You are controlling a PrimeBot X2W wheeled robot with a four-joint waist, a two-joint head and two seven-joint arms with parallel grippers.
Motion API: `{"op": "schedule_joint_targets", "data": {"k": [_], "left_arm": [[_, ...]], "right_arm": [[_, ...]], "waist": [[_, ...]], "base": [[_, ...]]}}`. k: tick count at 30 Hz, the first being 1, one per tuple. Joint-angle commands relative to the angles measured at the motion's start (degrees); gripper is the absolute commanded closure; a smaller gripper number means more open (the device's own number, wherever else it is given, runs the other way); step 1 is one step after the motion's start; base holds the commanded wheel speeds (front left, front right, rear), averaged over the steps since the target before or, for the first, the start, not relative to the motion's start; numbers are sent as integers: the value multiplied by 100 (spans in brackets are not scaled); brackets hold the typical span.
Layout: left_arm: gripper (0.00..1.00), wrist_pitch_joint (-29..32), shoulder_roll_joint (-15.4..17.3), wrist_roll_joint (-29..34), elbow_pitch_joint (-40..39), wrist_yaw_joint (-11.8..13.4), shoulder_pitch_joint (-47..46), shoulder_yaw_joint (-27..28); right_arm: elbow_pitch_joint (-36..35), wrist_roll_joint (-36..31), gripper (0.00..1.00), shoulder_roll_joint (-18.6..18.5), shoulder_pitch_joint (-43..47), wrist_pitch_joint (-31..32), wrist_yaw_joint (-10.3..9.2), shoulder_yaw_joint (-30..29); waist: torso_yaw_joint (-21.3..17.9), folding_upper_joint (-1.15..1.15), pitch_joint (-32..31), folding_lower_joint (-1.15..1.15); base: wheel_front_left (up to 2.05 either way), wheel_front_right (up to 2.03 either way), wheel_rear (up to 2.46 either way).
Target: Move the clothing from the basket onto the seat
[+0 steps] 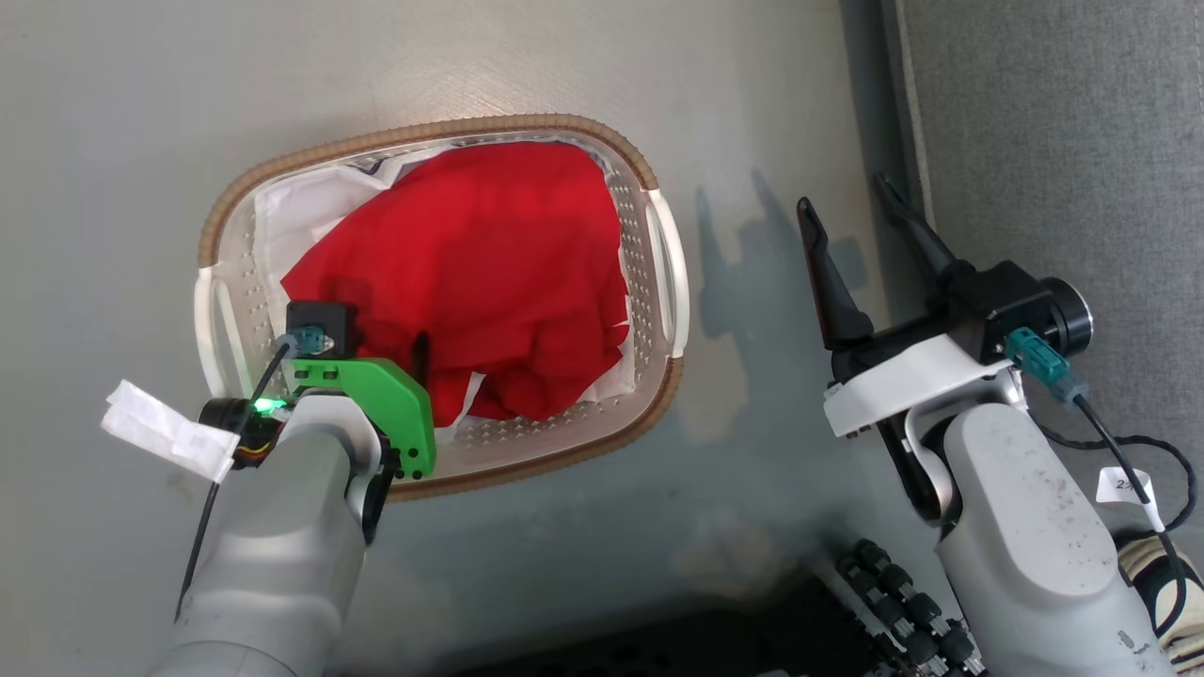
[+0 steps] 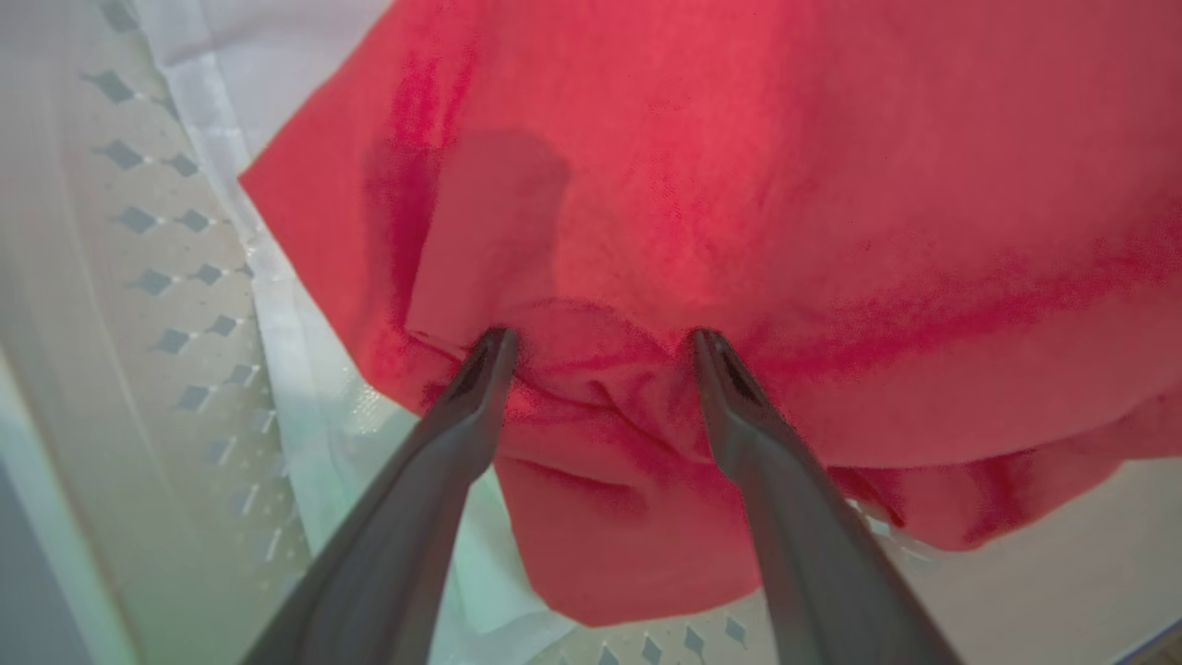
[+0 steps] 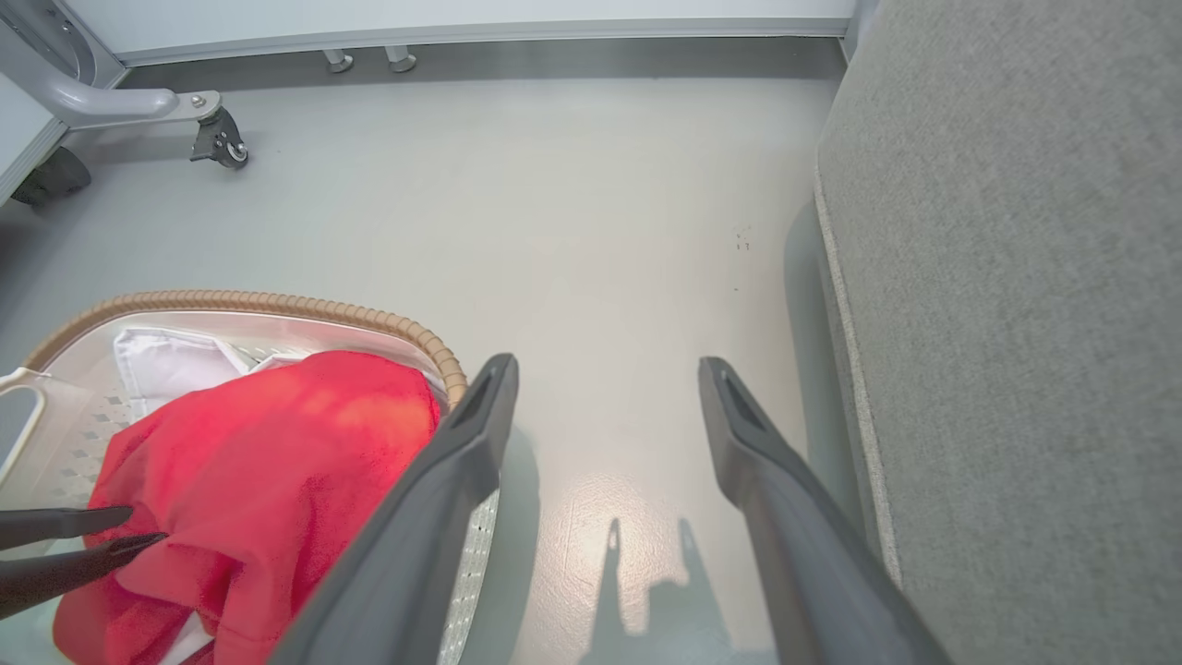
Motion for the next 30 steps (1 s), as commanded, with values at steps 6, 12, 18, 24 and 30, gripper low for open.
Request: {"op": "schedule_joint_targets", "data": {"k": [6, 12, 18, 24, 30], "left_arm": [[0, 419, -3, -194, 116, -35, -284, -279], [0, 459, 41, -300, 162, -27, -452, -468], [100, 431, 37, -399, 173, -27, -519, -677], [100, 187, 36, -508, 94, -27, -424, -895], [100, -155, 36, -750, -132, -27, -150, -1193]], "right_arm": [[49, 66, 0, 15, -90, -28, -3, 58], [48, 78, 0, 26, -114, -28, -3, 71], [74, 82, 0, 36, -112, -28, -2, 91], [149, 96, 0, 44, -70, -28, -2, 77], [271, 129, 0, 49, 5, -28, -2, 135]], "waist": [[-60, 0, 159, 0], [-76, 0, 299, 0], [-89, 0, 315, 0], [-71, 0, 164, 0], [-40, 0, -233, 0]], "base": [[0, 0, 0], [0, 0, 0], [0, 0, 0], [0, 0, 0], [0, 0, 0]]}}
